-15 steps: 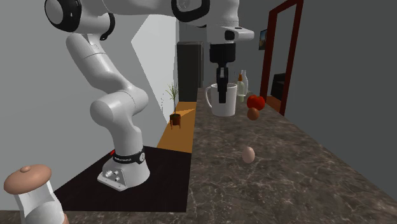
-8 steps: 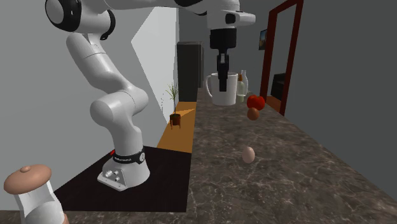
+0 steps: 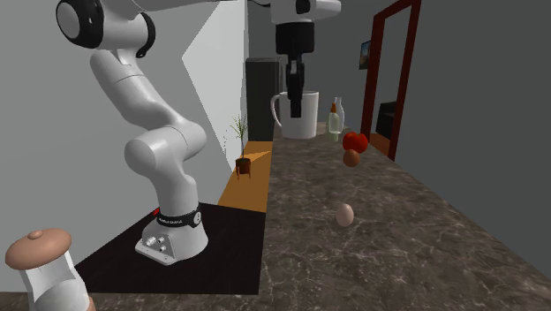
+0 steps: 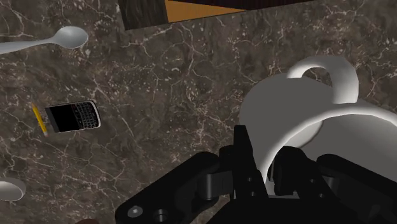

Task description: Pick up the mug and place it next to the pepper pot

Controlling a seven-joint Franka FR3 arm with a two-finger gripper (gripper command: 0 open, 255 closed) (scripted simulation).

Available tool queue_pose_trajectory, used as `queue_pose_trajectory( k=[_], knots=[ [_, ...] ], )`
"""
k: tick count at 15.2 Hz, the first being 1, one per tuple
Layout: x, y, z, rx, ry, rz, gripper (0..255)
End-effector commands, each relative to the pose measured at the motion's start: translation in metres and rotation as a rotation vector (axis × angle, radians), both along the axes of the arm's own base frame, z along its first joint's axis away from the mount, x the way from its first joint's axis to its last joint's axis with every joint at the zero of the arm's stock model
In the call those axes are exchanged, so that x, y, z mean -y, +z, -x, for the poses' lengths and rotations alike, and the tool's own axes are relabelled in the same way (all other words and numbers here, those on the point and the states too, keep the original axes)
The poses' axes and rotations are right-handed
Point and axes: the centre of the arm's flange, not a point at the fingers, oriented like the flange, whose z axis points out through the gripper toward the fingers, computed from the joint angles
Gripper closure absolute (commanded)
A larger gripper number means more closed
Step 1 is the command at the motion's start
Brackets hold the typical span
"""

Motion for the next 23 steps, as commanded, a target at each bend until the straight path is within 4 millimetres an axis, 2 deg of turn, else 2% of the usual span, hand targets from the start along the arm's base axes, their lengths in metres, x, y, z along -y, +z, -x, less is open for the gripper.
queue_pose_trajectory(
  k=[1,23],
  knots=[
    [0.020,0.000,0.017,0.000,0.001,0.000,255],
    [0.241,0.000,0.206,0.000,0.001,0.000,255]
  ],
)
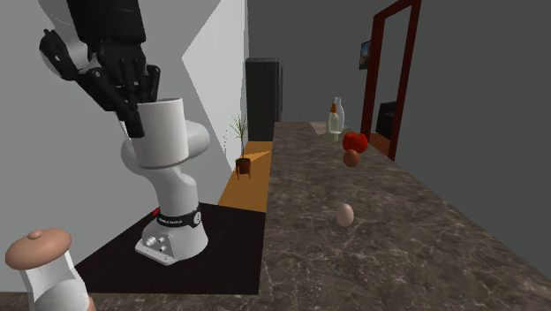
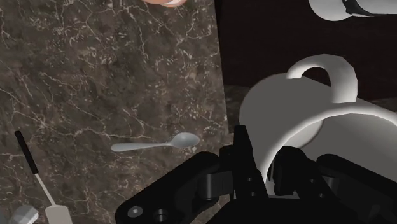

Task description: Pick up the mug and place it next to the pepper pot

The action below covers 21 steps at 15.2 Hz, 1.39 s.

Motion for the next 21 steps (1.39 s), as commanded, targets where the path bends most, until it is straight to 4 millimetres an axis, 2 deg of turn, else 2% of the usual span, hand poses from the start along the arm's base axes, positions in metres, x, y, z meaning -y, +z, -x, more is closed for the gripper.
queue_pose_trajectory(
  k=[1,18,21],
  knots=[
    [0.022,0.001,0.020,-0.001,0.001,0.000,255],
    [0.193,0.001,0.166,-0.001,0.001,0.000,255],
    [0.193,-0.015,0.166,-0.001,0.001,0.000,255]
  ],
)
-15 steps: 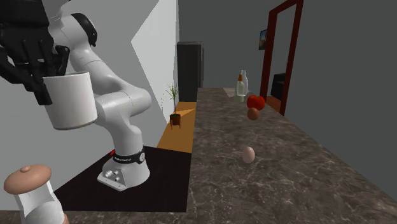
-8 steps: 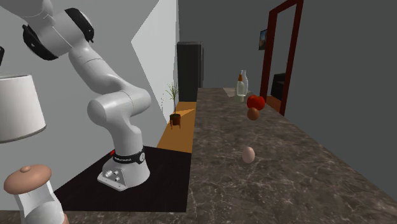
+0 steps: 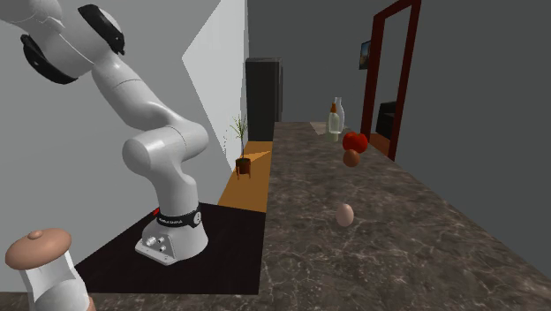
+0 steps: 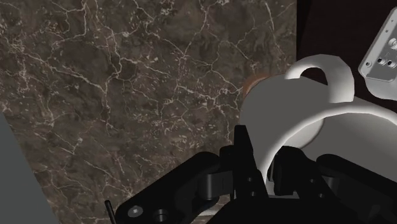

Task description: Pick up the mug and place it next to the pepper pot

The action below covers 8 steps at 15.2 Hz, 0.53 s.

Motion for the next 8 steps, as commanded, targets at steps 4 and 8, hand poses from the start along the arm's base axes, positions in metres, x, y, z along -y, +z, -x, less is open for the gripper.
queue_pose_trajectory(
  k=[4,8],
  knots=[
    [0.001,-0.026,0.000,0.000,0.000,0.000,255],
    [0.001,-0.047,0.000,0.000,0.000,0.000,255]
  ],
)
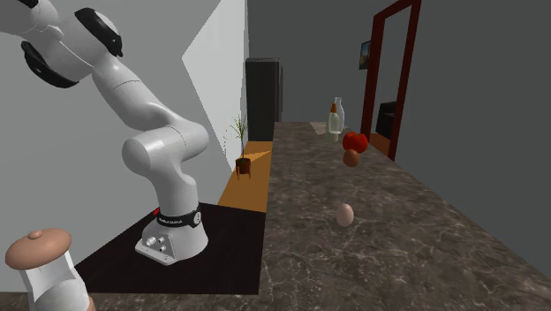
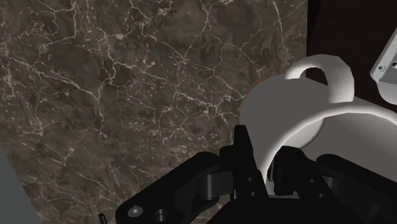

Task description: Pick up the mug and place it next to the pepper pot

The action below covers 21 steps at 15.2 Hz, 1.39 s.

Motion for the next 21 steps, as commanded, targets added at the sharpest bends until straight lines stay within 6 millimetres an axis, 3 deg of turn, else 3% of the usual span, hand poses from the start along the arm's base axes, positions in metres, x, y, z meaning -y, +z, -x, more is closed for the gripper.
queue_pose_trajectory(
  k=[1,21],
  knots=[
    [-0.001,-0.010,0.000,0.000,0.000,0.001,255],
    [-0.001,-0.116,0.000,0.000,0.000,0.000,255]
  ],
)
